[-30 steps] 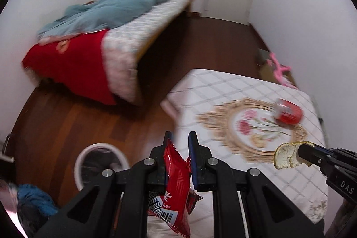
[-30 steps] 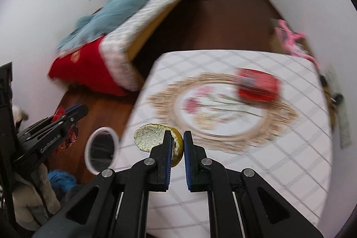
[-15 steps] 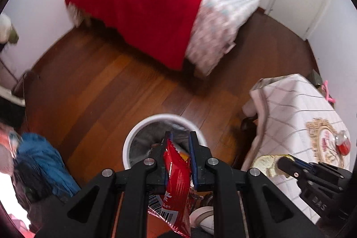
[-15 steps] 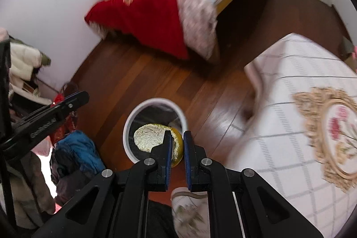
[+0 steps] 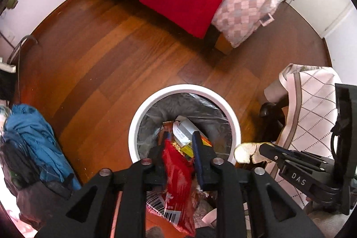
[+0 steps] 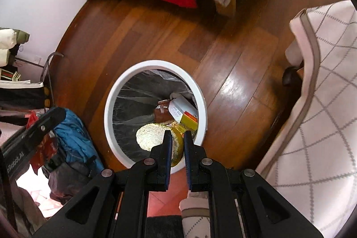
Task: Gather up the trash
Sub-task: 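Carry both items over the white bin and open both tools to drop them, then move both tools back over the table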
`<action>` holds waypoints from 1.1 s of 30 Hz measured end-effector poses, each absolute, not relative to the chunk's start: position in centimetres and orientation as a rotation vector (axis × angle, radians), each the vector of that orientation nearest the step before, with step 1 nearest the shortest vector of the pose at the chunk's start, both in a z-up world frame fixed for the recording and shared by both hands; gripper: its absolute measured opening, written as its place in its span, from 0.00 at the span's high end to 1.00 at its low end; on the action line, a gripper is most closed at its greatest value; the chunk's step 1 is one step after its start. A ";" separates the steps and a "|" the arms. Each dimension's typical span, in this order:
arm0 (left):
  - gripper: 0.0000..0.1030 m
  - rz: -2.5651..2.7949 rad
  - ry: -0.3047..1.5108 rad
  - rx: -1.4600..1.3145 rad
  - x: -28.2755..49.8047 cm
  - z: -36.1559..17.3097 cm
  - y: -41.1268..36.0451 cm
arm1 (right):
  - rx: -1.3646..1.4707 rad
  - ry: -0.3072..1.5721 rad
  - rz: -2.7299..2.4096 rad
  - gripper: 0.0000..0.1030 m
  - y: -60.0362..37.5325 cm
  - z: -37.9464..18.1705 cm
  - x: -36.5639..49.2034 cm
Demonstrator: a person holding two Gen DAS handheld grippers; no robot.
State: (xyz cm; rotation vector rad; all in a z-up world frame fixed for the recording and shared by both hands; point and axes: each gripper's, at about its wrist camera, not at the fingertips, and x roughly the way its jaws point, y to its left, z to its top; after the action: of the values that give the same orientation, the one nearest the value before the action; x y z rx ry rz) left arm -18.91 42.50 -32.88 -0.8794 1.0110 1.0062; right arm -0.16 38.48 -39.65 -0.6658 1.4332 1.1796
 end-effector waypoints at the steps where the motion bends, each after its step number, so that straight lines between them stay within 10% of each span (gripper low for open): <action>1: 0.69 1.014 1.017 -0.872 -19.0 -33.1 42.5 | -0.674 1.440 1.185 0.87 38.8 -40.3 -0.2; 10: 0.05 1.084 1.027 -0.857 -20.5 -33.3 42.4 | -0.729 1.392 1.213 0.32 39.4 -41.0 -0.8; 16: 0.04 1.104 1.035 -0.826 -20.7 -32.6 41.8 | -0.787 1.331 1.215 0.00 38.7 -39.6 -1.3; 33: 0.00 1.143 0.948 -0.748 -22.7 -25.0 36.6 | -0.740 1.217 1.233 0.00 33.3 -31.4 -1.6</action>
State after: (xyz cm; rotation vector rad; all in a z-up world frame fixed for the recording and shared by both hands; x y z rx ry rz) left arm -22.67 36.59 -25.04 -0.7480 0.9478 1.1429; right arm -1.57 33.34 -31.38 -0.7403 1.2165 1.2333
